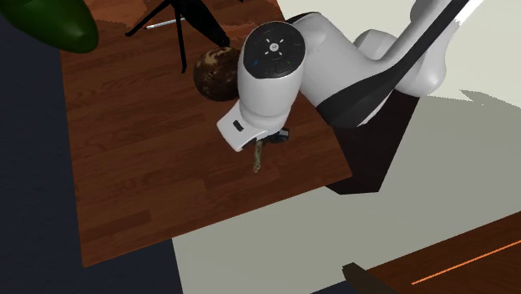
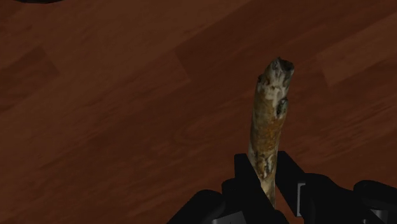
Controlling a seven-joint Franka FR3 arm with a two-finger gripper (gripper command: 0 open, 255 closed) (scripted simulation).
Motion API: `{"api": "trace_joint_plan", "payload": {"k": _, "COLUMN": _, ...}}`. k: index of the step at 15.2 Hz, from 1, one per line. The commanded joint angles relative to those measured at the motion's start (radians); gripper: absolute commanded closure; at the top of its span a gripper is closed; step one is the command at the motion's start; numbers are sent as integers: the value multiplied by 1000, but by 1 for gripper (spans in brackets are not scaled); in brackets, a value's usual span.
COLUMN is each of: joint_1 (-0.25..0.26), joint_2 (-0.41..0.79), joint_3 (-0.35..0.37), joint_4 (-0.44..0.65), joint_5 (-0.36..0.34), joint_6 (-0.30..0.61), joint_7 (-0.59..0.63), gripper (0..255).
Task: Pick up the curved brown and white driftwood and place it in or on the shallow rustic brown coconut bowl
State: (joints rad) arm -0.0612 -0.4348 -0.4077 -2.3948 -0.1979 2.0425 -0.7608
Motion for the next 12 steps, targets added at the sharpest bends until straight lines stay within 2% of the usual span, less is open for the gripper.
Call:
{"api": "trace_joint_plan", "payload": {"k": 1, "joint_1": 0, "joint_2": -8, "joint_3": 5, "joint_4": 20, "joint_5": 1, "joint_6": -28, "joint_7": 0, "gripper": 255}}
{"api": "trace_joint_plan", "payload": {"k": 9, "joint_1": 4, "joint_2": -26, "joint_3": 20, "joint_4": 109, "joint_5": 9, "joint_6": -136, "joint_7": -1, "gripper": 255}}
{"api": "trace_joint_plan", "payload": {"k": 12, "joint_1": -27, "joint_2": -44, "joint_3": -31, "joint_4": 104, "joint_5": -16, "joint_6": -139, "joint_7": -70, "gripper": 255}}
